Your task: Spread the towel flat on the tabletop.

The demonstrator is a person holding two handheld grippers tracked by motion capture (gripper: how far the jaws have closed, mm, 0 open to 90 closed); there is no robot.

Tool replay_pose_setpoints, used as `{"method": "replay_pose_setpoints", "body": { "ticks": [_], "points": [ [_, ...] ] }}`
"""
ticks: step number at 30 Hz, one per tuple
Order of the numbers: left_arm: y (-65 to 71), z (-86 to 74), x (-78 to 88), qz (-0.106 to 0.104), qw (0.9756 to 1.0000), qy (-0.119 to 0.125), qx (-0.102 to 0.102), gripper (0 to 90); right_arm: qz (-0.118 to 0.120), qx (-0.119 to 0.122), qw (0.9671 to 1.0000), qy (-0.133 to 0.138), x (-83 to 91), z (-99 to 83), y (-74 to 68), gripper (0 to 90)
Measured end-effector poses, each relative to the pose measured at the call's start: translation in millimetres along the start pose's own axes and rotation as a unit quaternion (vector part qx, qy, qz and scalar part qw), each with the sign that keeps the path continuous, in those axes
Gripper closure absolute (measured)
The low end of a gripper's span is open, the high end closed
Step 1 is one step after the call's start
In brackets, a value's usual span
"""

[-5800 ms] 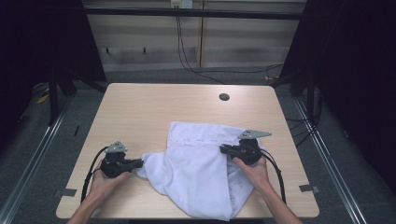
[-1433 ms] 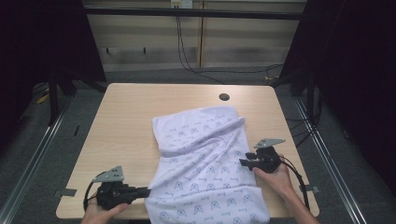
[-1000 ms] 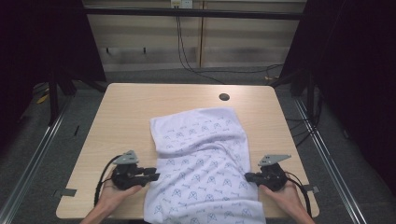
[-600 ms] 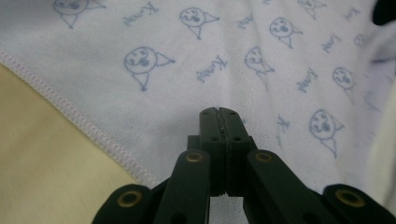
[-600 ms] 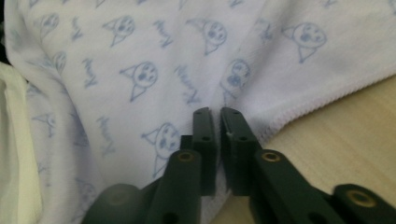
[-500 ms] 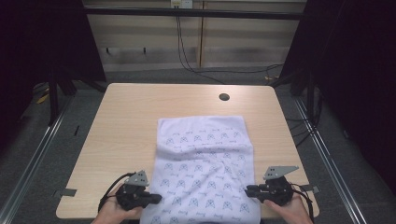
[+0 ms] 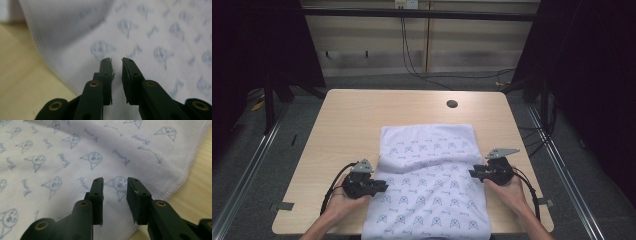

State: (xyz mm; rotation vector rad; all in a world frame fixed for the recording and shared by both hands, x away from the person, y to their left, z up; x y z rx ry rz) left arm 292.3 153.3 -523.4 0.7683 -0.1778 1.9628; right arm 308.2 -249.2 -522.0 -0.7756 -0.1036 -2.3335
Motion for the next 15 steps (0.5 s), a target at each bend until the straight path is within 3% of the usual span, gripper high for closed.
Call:
{"method": "replay_pose_setpoints", "body": {
  "ticks": [3,7,9,10,12,14,15],
  "points": [
    [14.3,-9.6,10.7,-0.014,0.9997,-0.013,-0.014,82.2,0.001,0.002,1.0,-0.005,2.6,-5.5,-2.6,65.4],
    [24.9,-18.0,21.0,-0.03,0.9993,-0.024,-0.001,83.0,0.009,0.003,0.9999,-0.01,2.4,-8.2,-7.6,64.2],
    [29.2,-23.4,26.4,-0.051,0.9984,-0.025,0.005,80.5,0.013,0.007,0.9998,-0.012,0.5,-9.0,-14.2,63.9],
    [30.0,-24.2,28.8,-0.066,0.9976,-0.021,0.01,77.8,0.017,0.01,0.9997,-0.014,0.1,-8.7,-16.0,64.6],
    [23.5,-17.3,28.0,-0.057,0.9981,0.003,0.023,71.5,0.015,0.017,0.9996,-0.016,-0.3,-9.2,-20.2,65.7],
    [11.6,-4.9,25.1,-0.037,0.9985,0.032,0.024,69.2,0.025,0.025,0.9991,-0.022,0.4,-9.5,-23.8,75.0],
    [4.5,1.4,22.5,-0.03,0.9978,0.048,0.034,68.4,0.027,0.021,0.9991,-0.025,1.0,-9.9,-25.2,76.9]
  ]
}}
Point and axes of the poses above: each handheld gripper's, and its own axes: x roughly backward along the jaws, z roughly out of its top, y roughly to its right, the point moved 4 cm from there along -x, roughly forward along the jaws, and after that the axes turned 11 degrees about y, right-handed, at the moved point
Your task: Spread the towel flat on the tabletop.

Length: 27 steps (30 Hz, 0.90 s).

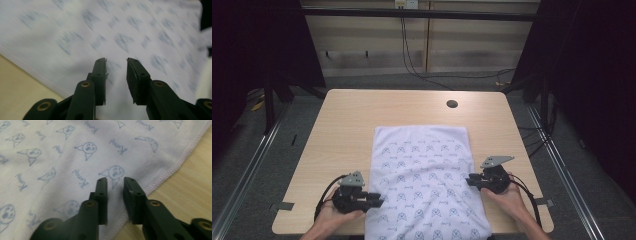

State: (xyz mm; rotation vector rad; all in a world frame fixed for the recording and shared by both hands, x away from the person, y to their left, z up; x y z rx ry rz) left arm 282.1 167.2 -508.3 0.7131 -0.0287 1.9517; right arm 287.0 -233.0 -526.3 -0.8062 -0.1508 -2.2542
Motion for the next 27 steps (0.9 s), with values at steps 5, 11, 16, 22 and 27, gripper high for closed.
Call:
{"method": "replay_pose_setpoints", "body": {
  "ticks": [5,11,16,22,27],
  "points": [
    [-28.8,23.5,-18.1,0.051,0.9981,0.032,-0.014,72.4,0.019,-0.007,0.9998,-0.007,5.9,-5.3,-7.9,86.6],
    [-44.8,26.1,-27.1,0.074,0.9967,0.032,-0.007,72.1,-0.012,-0.01,0.9999,0.003,7.6,-1.4,2.4,69.8],
    [-61.4,24.2,-34.5,0.055,0.9982,0.016,0.014,68.5,-0.028,-0.023,0.9983,0.046,-5.6,20.9,18.6,67.6],
    [-65.4,19.8,-37.2,0.064,0.9977,-0.012,-0.017,72.8,-0.027,-0.023,0.9989,0.031,-34.3,31.2,25.8,63.3],
    [-55.5,11.7,-29.1,0.045,0.9985,-0.023,-0.022,86.1,-0.027,-0.015,0.9994,0.013,-34.9,27.1,26.0,66.8]
  ]
}}
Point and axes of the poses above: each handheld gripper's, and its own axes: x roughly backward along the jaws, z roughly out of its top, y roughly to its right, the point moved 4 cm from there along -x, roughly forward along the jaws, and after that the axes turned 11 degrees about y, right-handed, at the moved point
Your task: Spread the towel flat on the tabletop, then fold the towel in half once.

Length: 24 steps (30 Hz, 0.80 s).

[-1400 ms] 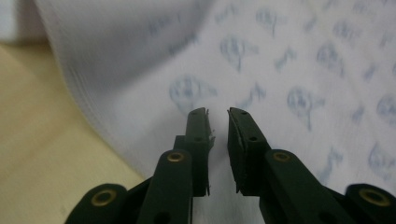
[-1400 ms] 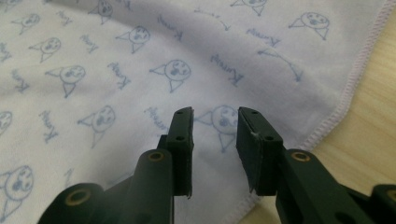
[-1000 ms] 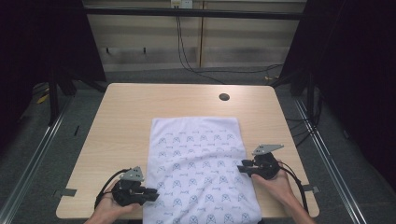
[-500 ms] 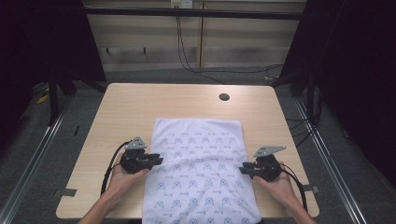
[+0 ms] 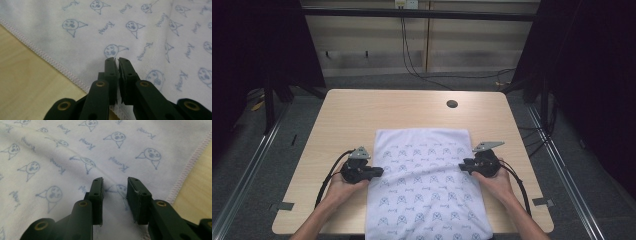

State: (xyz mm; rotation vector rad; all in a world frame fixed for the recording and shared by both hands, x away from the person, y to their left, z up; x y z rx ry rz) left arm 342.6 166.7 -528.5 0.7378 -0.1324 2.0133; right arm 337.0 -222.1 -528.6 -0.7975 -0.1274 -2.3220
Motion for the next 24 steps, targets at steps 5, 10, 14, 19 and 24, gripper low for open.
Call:
{"method": "replay_pose_setpoints", "body": {
  "ticks": [5,10,14,19,24],
  "points": [
    [11.2,-8.1,8.3,-0.01,0.9999,0.001,0.004,86.4,0.014,0.007,0.9999,-0.007,12.4,-9.2,-10.7,66.8],
    [39.2,-19.9,20.6,-0.009,0.9997,-0.012,-0.021,85.9,0.033,0.013,0.9992,-0.021,34.1,-24.8,-33.2,66.5],
    [47.7,-23.5,25.1,-0.019,0.9997,-0.011,-0.014,77.8,0.044,0.008,0.9986,-0.028,46.4,-33.4,-47.9,62.0],
    [23.7,-2.5,28.0,-0.006,0.9989,0.044,0.019,73.6,0.035,0.004,0.9993,0.015,45.4,-13.6,-31.2,60.6],
    [-3.8,13.5,14.6,0.018,0.9982,0.049,0.028,69.7,-0.009,0.004,0.9993,0.037,28.2,16.0,8.0,62.7]
  ]
}}
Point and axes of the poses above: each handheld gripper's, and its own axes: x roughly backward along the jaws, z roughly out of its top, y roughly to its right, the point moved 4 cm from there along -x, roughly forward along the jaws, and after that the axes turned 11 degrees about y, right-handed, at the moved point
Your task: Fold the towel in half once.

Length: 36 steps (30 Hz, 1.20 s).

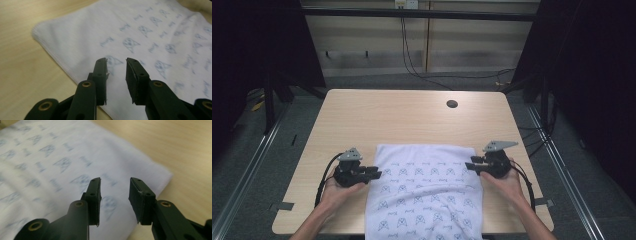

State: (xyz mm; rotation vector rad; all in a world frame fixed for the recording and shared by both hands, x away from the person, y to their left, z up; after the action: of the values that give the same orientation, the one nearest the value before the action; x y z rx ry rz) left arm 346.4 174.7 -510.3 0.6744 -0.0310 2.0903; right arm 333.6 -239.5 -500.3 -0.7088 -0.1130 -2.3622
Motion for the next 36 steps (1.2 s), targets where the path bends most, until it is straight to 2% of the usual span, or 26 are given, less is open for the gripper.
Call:
{"method": "replay_pose_setpoints", "body": {
  "ticks": [2,3,5,6,8,9,10,11,12,14,15,16,21,22,23,24,26,27,28,30,31,32,33,35,36],
  "points": [
    [-4.7,2.7,-2.1,0.002,0.9999,0.01,0.006,69.7,-0.016,0.0,0.9999,-0.002,-13.2,5.4,16.2,62.6],
    [-13.0,8.0,-7.3,0.006,0.9999,0.009,0.013,69.3,-0.022,-0.009,0.9997,0.001,-18.8,8.0,23.7,62.4],
    [-19.1,11.6,-12.9,0.008,0.9998,0.013,0.012,70.1,-0.034,-0.026,0.999,0.009,-26.1,13.1,36.0,62.1],
    [-22.5,12.9,-15.6,0.014,0.9998,0.01,0.005,69.8,-0.04,-0.029,0.9987,0.015,-28.6,15.2,40.4,62.1],
    [-30.0,13.6,-19.6,0.009,0.9996,0.016,0.022,69.4,-0.039,-0.035,0.9985,0.013,-33.1,16.5,46.3,61.8],
    [-30.0,13.6,-19.6,0.009,0.9996,0.016,0.022,68.0,-0.038,-0.034,0.9986,0.01,-35.9,16.0,48.2,61.3],
    [-33.3,13.1,-21.1,0.015,0.9997,0.008,0.017,68.0,-0.038,-0.034,0.9986,0.01,-35.9,16.0,48.2,61.3],
    [-36.7,13.6,-22.0,0.021,0.9996,0.011,0.017,66.4,-0.037,-0.039,0.9985,0.007,-38.8,14.5,49.1,59.8],
    [-41.1,16.3,-23.0,0.037,0.999,0.012,0.021,57.1,-0.036,-0.039,0.9986,-0.006,-45.8,9.1,49.9,57.7],
    [-45.6,18.7,-22.1,0.041,0.9988,0.015,0.023,54.0,-0.035,-0.036,0.9985,-0.023,-50.8,3.4,48.9,56.3],
    [-47.4,18.9,-21.9,0.053,0.9982,0.013,0.025,52.6,-0.037,-0.033,0.9984,-0.028,-52.0,1.4,48.2,54.6],
    [-48.9,18.3,-21.2,0.06,0.9979,0.008,0.024,50.3,-0.034,-0.027,0.9987,-0.025,-52.8,0.4,47.4,54.2],
    [-55.7,20.7,-19.7,0.07,0.9968,0.017,0.034,46.3,-0.036,-0.007,0.999,-0.027,-54.0,-0.2,41.0,54.6],
    [-59.4,20.6,-21.9,0.072,0.9965,0.014,0.039,45.7,-0.035,-0.002,0.999,-0.028,-55.3,0.5,39.4,61.6],
    [-59.4,20.6,-21.9,0.072,0.9965,0.014,0.039,45.4,-0.035,-0.002,0.999,-0.028,-55.3,0.5,39.4,61.6],
    [-62.8,18.5,-26.4,0.08,0.996,0.01,0.039,45.3,-0.031,-0.004,0.9992,-0.024,-56.9,1.3,38.1,70.0],
    [-64.7,16.0,-29.2,0.081,0.9955,0.007,0.049,44.6,-0.021,-0.003,0.9994,-0.027,-57.2,1.5,36.1,77.5],
    [-62.4,15.8,-30.7,0.084,0.9953,0.005,0.05,43.8,-0.022,-0.002,0.9993,-0.029,-56.6,1.1,35.5,80.8],
    [-58.5,16.4,-31.6,0.078,0.9961,0.006,0.043,42.6,-0.018,-0.006,0.9994,-0.028,-56.6,1.0,34.6,83.1],
    [-54.0,16.6,-34.5,0.08,0.9965,0.002,0.023,43.7,-0.013,-0.011,0.9995,-0.028,-56.4,0.8,34.2,84.9],
    [-54.0,16.6,-34.5,0.08,0.9965,0.002,0.023,43.7,-0.012,-0.013,0.9994,-0.028,-56.1,0.7,34.1,85.1],
    [-56.5,12.7,-39.1,0.09,0.9956,-0.015,0.019,43.5,-0.011,-0.015,0.9994,-0.029,-55.8,0.5,34.0,85.3],
    [-56.9,12.3,-39.9,0.094,0.9954,-0.005,0.019,43.0,-0.009,-0.016,0.9994,-0.028,-55.6,0.4,33.9,85.3],
    [-57.8,13.0,-39.6,0.091,0.9955,-0.007,0.026,41.6,-0.008,-0.017,0.9994,-0.028,-54.6,-0.3,33.0,85.3],
    [-57.9,12.7,-39.5,0.092,0.9956,-0.01,0.019,40.6,-0.009,-0.017,0.9994,-0.029,-53.7,-0.8,32.2,85.4]
  ]
}}
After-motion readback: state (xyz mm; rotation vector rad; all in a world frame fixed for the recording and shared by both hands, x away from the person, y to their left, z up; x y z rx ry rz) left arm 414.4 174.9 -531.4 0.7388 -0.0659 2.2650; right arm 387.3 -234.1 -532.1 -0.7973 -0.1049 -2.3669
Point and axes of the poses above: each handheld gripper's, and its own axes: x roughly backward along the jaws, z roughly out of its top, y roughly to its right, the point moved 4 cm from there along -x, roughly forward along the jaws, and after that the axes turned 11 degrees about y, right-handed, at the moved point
